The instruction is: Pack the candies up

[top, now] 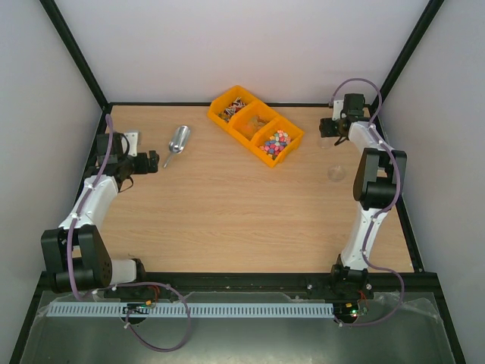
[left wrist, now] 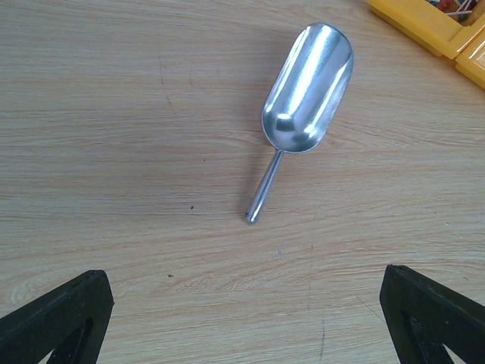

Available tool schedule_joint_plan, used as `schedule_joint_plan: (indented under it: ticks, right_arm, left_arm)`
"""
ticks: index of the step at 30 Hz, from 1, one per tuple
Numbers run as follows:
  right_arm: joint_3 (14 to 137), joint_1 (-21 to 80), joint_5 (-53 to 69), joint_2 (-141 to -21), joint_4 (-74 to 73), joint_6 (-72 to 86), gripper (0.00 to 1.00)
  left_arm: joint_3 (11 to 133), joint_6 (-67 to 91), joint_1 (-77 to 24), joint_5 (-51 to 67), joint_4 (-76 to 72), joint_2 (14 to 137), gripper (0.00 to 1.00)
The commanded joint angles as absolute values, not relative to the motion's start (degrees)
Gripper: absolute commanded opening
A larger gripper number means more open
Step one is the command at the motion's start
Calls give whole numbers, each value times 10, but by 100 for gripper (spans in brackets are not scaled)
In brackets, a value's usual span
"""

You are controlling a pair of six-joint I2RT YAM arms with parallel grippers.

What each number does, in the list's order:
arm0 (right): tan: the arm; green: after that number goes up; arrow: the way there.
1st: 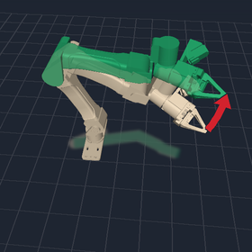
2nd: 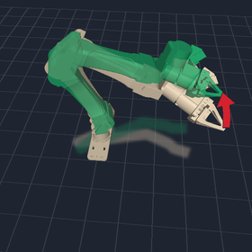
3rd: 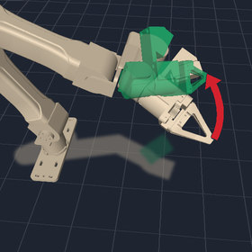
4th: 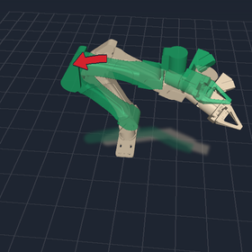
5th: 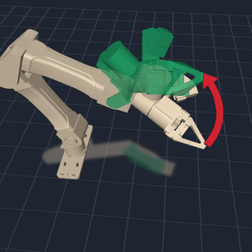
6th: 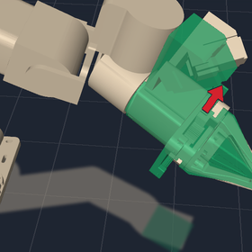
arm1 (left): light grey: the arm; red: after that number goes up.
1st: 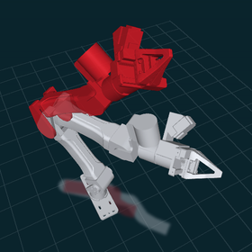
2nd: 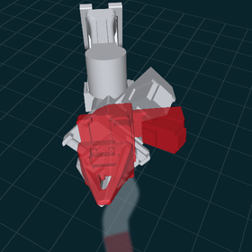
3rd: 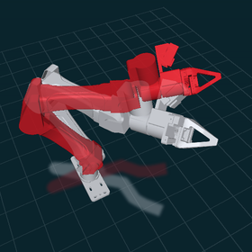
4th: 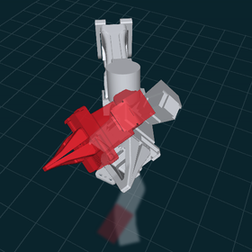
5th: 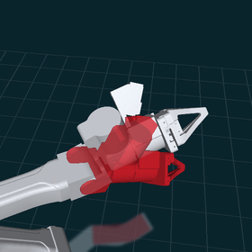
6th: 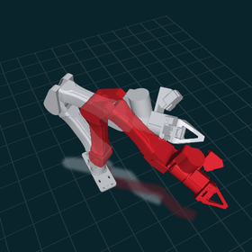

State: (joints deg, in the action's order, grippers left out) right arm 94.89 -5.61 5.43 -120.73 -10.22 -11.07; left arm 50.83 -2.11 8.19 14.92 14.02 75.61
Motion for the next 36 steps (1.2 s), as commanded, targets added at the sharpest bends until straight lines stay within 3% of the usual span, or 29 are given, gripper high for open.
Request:
schedule_joint_plan:
  ticks: [1, 11, 19, 27, 36]
  right_arm:
    - [949, -57, 62, -1173, -128, -122, 67]
    - [915, -59, 107, -1052, -183, -155, 65]
    - [879, -33, 288, -916, -288, -208, 65]
    - [751, 116, 350, -791, -310, -220, 64]
    - [627, 309, 300, -754, -264, -234, 65]
  left_arm:
    - [519, -15, 86, 135, 128, 751, 100]
    - [514, -20, 87, 148, 136, 741, 100]
    - [524, -84, 87, 202, 192, 714, 100]
    - [532, -134, 98, 272, 238, 716, 99]
    - [533, -168, 98, 306, 266, 721, 99]
